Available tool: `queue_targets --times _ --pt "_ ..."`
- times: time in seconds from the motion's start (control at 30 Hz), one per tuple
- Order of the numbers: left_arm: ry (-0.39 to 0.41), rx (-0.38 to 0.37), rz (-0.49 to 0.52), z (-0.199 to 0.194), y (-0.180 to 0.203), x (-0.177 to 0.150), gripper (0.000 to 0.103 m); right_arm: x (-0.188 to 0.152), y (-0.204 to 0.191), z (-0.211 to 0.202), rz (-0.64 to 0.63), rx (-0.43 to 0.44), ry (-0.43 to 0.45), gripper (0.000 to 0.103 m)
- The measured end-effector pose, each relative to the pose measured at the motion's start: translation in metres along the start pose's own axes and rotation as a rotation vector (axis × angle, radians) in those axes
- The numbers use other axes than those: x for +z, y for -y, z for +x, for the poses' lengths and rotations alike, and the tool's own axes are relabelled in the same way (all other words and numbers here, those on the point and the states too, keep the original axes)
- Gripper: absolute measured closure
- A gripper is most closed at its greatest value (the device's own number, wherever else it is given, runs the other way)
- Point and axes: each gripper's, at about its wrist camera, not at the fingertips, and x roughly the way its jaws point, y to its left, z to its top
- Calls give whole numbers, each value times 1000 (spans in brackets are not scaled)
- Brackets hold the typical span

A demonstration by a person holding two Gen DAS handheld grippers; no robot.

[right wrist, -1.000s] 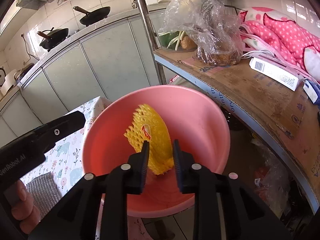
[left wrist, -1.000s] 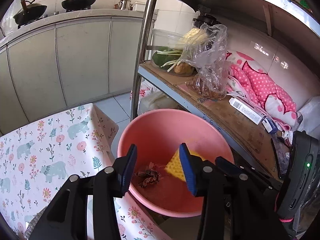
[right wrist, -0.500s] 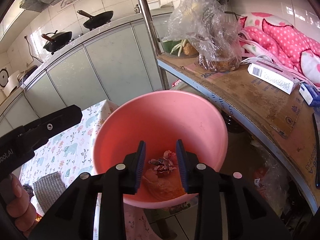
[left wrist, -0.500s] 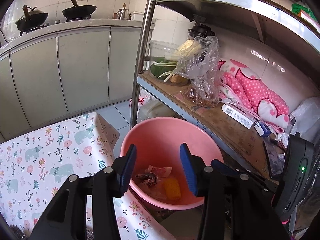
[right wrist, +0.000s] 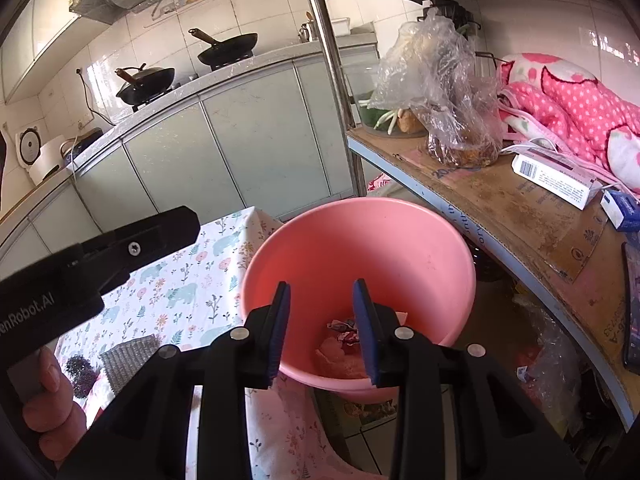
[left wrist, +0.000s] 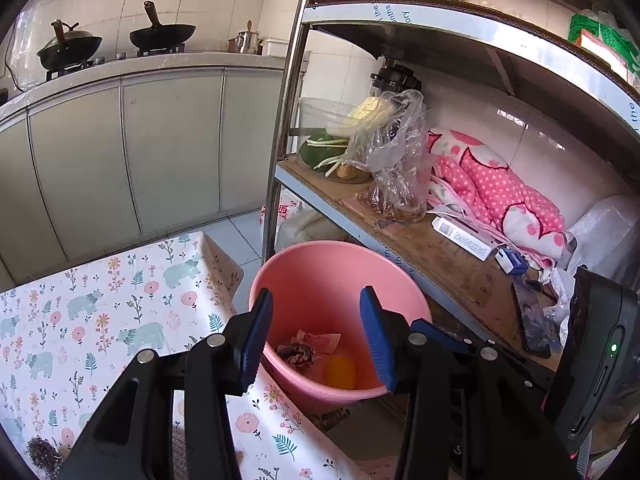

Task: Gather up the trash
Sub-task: 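Move both grippers back toward the table of remaining trash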

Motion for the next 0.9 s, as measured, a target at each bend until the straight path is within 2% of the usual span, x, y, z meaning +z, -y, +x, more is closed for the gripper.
queue_targets --times 0.47,0.9 --pt "57 27 15 -62 -21 -10 58 -8 -30 -33 -57 50 28 70" --pt "129 170 -12 -156 -93 -36 58 -27 -74 -55 -144 143 17 70"
